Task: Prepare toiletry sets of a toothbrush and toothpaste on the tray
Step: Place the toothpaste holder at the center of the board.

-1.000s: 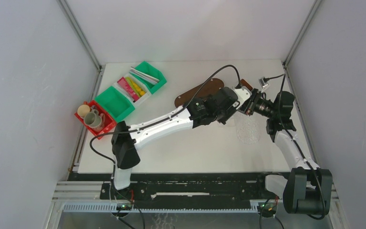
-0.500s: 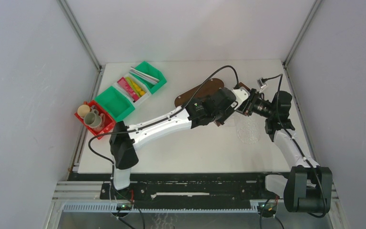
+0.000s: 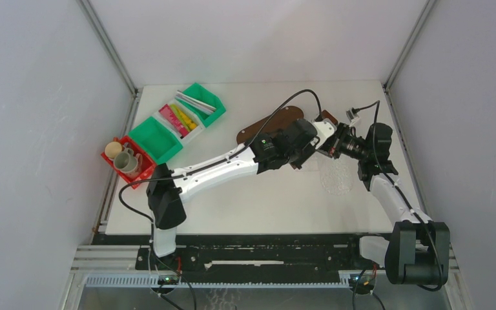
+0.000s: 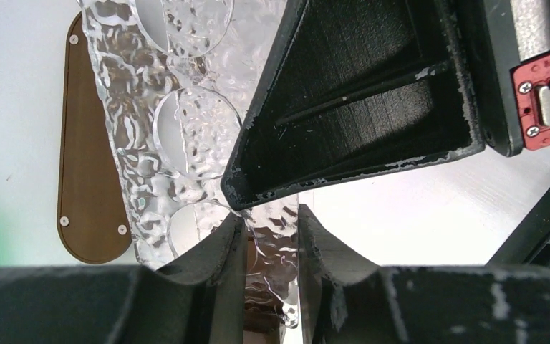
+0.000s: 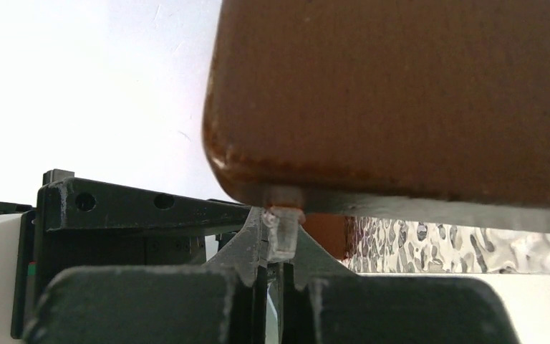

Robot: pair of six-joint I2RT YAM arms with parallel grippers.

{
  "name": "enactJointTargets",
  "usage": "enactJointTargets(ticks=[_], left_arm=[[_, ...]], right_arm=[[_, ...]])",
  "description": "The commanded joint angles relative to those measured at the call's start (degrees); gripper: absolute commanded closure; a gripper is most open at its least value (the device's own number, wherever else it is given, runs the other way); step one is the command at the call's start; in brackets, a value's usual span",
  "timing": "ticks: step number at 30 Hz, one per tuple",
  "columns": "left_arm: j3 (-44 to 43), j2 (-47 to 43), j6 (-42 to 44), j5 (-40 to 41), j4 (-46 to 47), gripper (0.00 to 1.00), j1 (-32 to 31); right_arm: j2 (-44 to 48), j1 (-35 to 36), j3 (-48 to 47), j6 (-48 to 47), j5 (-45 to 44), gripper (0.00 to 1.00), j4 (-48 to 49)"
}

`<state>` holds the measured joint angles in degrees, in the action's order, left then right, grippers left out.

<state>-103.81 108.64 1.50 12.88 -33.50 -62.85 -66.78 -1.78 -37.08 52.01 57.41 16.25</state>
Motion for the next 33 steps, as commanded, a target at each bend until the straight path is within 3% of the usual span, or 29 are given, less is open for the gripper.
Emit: enactJointTargets(ticks=[1,13,17,26,33], left_arm=[[0.6,-5.7,-0.1,-3.4,5.6,0.81,0.1],[12.7,-16.8,-5.9,-11.4,16.3,0.44,2.4],[17.7,-20.5,-9.3,-17.1,20.4,0.42,5.2],[32.6,-27.8,-21.4,-34.9,33.0,0.38,18.8],[34.0,-25.8,-24.7,-46.8,34.8,0.40,25.2]], right_arm=[[0.3,0.2,-1.0,-3.7,-0.2,1.00,2.8],[0.7,-0.5,0.0,-1.9,0.5,1.00,5.9],[0.7,-0.5,0.2,-1.8,0.9,1.00,6.5],[0.0,-0.2,0.1,-1.9,1.6,1.00,7.3],[-0.5,0.4,0.1,-1.6,2.7,1.00,8.6]])
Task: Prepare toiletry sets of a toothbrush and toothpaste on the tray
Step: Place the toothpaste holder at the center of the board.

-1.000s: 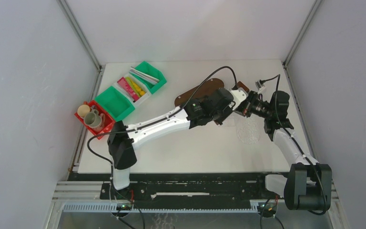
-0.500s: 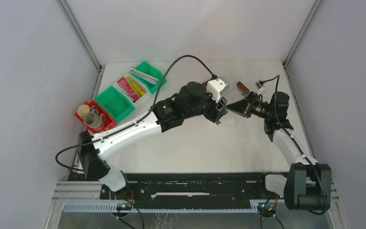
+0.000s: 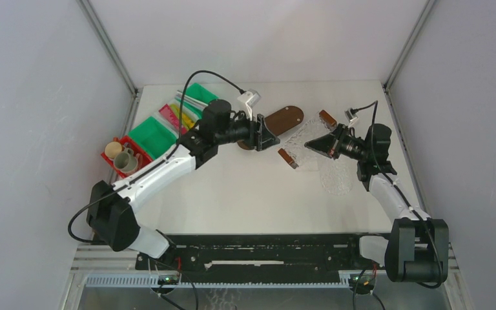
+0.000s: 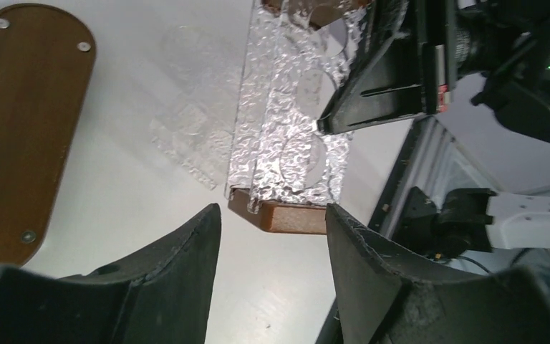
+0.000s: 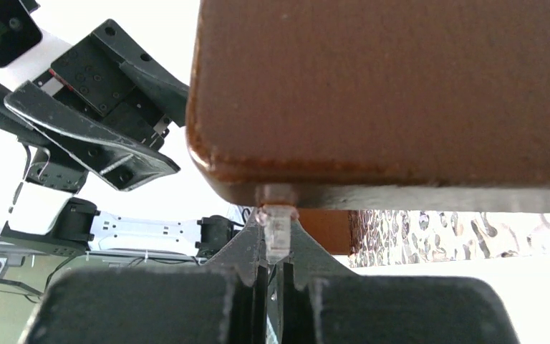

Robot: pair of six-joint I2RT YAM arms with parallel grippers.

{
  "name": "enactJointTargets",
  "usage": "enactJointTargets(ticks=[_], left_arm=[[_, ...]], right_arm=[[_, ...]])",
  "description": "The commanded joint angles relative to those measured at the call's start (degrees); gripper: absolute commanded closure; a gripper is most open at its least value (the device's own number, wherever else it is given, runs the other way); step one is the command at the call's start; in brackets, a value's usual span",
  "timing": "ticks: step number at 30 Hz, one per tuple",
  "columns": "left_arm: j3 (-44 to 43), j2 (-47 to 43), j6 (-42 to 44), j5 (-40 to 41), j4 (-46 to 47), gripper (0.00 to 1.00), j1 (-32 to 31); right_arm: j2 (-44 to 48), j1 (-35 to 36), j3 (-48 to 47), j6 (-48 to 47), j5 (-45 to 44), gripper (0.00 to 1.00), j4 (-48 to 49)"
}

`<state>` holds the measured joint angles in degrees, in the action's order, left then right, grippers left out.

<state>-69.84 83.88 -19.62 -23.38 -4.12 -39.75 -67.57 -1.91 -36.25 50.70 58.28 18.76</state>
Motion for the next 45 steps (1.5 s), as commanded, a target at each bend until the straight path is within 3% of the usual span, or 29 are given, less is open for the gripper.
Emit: enactJointTargets(ticks=[1,18,31,37,45], left_arm=[[-0.4,-0.5,-3.9,-12.2,5.5,0.40,2.8],[-9.6,12.7,-7.4,-20.9,6.2,0.48,3.5],[-8.6,14.7,-11.5,-28.0,12.8,0.71,2.7],[-8.6,14.7,-12.6,-30.2,14.3,0.72,2.7],[-7.3,14.4,-12.6,-31.8,14.5,0.66,2.7]], right_arm=[[0.3,0.6,-0.7,-0.3,2.0,1.00,6.2],[0.3,2.1,-0.7,1.0,4.6,1.00,9.5],[0.5,3.0,-0.7,1.0,5.6,1.00,10.9],[0.5,3.3,-0.7,1.2,6.0,1.00,11.4],[0.7,3.3,-0.7,1.6,6.4,1.00,12.0]])
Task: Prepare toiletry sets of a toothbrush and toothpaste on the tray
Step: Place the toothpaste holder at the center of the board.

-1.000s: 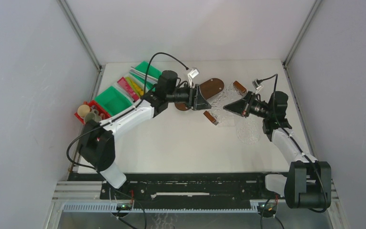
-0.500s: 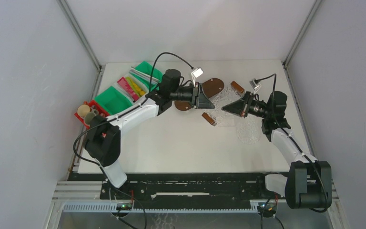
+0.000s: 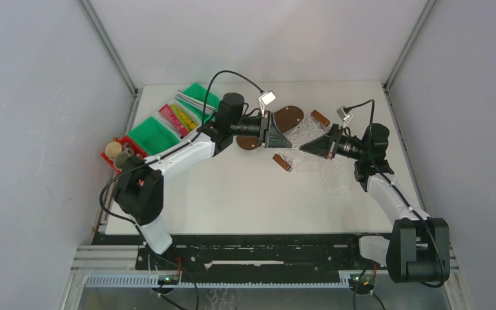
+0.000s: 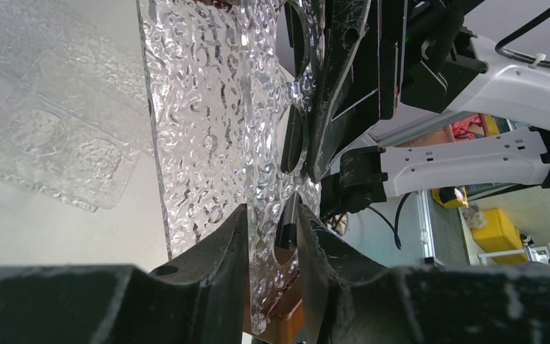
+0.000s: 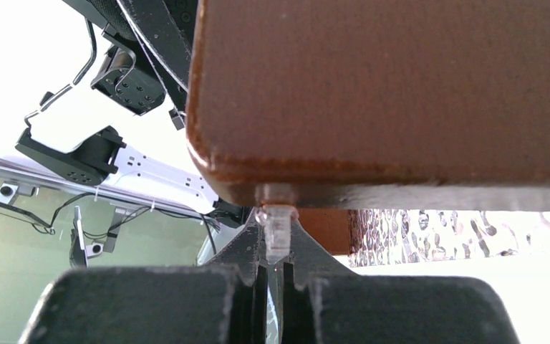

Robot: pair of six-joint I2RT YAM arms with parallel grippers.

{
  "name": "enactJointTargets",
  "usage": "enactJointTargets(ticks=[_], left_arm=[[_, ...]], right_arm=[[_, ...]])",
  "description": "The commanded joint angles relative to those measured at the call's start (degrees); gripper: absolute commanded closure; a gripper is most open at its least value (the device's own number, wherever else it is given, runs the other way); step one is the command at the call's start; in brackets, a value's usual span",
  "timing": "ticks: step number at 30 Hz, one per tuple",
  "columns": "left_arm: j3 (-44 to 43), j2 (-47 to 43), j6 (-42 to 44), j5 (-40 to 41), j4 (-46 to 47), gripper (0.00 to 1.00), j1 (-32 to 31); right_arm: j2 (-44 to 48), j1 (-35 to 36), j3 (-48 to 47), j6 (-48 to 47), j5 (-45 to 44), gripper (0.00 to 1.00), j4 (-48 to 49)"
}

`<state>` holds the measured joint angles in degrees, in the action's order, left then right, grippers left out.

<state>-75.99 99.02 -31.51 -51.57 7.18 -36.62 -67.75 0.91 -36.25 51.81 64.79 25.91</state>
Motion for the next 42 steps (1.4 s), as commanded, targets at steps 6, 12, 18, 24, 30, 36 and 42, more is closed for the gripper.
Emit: enactJointTargets(ticks=[6,12,18,24,30,36,42], left_arm=[[-0.6,-0.7,-0.5,-5.2,3.2,0.66,-0.4],[-0.4,-0.3,-0.1,-6.3,2.4,0.68,-0.4],[-1.0,0.0,1.6,-6.2,-0.4,0.64,-0.4],[-1.3,-0.5,4.3,-6.4,-3.7,0.62,-0.4],[-1.8,-0.3,4.0,-7.3,-4.1,0.82,-0.4],[-2.4,-0.4,3.8,-7.0,-4.1,1.00,-0.2],[-1.8,-1.8,4.7,-6.5,-4.9,1.00,1.8]], right_arm=[[0.9,0.6,-0.7,0.7,0.1,1.00,5.2],[0.9,0.7,-0.7,0.7,0.1,1.00,5.3],[0.8,1.0,-0.7,0.5,0.2,0.99,5.4],[1.0,0.9,-0.7,0.4,0.2,0.99,5.4],[1.0,1.3,-0.7,0.1,0.1,0.98,5.2],[1.0,1.9,-1.3,-2.1,-0.1,0.93,2.9],[1.2,2.2,-1.7,-3.1,0.1,0.71,2.2]])
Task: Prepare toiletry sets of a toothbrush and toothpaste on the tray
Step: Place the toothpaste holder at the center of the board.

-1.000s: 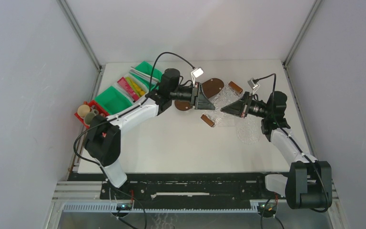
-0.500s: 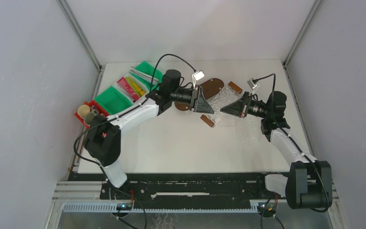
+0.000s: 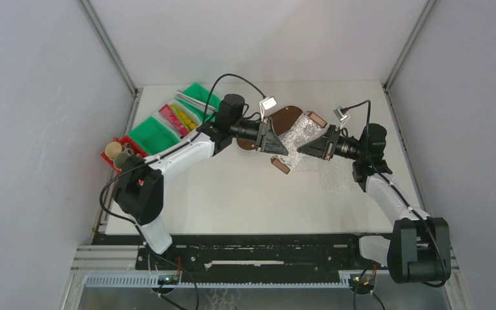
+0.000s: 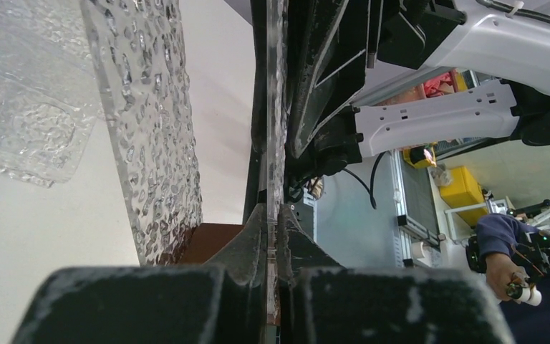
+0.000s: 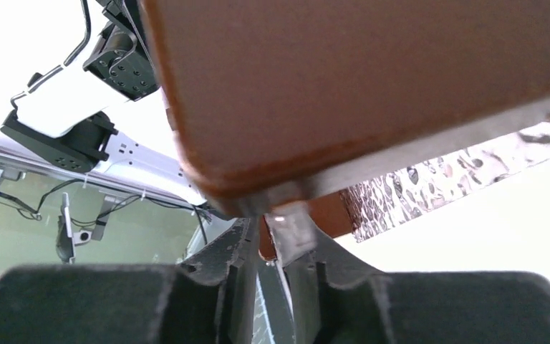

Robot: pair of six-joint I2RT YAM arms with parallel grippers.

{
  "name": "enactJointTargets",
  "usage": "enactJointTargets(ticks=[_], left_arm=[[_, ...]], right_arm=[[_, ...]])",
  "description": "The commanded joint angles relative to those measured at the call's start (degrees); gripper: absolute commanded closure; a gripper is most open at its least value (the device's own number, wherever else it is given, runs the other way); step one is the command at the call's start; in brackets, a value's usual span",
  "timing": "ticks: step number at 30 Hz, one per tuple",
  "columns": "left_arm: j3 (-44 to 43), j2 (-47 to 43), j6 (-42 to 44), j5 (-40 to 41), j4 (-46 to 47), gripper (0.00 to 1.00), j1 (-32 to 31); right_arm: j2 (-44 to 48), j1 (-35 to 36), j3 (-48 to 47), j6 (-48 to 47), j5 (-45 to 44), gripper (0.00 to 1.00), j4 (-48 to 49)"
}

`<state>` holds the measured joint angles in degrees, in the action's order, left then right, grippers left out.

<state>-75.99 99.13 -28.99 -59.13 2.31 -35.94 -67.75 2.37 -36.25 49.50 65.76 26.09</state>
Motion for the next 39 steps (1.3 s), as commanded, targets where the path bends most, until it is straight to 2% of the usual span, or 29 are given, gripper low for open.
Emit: enactJointTargets(ticks=[1,8,10,12,14,18,24,28,32,39], left_arm=[[-1.8,-2.2,2.4,1.0,-0.4,1.00,1.8],[-2.3,-3.1,4.2,0.4,-3.1,1.00,5.7],[-2.3,-3.1,4.3,0.4,-3.4,1.00,6.7],[-3.0,-3.0,5.4,0.7,-4.7,1.00,7.8],[-4.9,-2.5,7.7,1.2,-9.3,1.00,11.1],[-14.1,2.3,14.3,3.0,-22.0,1.00,16.1],[-37.2,15.4,24.5,6.1,-43.9,1.00,20.1],[-50.3,24.6,27.8,7.6,-52.8,1.00,21.4],[-57.5,30.8,28.3,6.6,-54.6,1.00,22.8],[-60.7,37.0,24.8,4.4,-47.6,1.00,24.7]], right_arm=[[1.2,0.8,-1.8,-1.1,-0.9,0.65,1.8],[1.3,0.7,-2.0,-1.6,-0.8,0.32,1.7],[1.3,0.8,-2.2,-2.3,-0.9,0.25,0.6],[1.3,0.7,-2.7,-3.7,-1.0,0.23,-1.1],[1.4,0.7,-3.1,-4.7,-0.7,0.18,-2.3],[2.0,0.5,-3.4,-5.5,-0.5,0.18,-3.1],[2.8,0.2,-3.8,-6.6,-0.5,0.18,-4.6],[2.9,-0.1,-4.0,-6.6,-0.5,0.17,-5.0],[2.8,-0.3,-4.0,-6.7,-0.5,0.17,-5.2],[2.4,-0.4,-4.0,-6.7,-0.4,0.17,-5.0]])
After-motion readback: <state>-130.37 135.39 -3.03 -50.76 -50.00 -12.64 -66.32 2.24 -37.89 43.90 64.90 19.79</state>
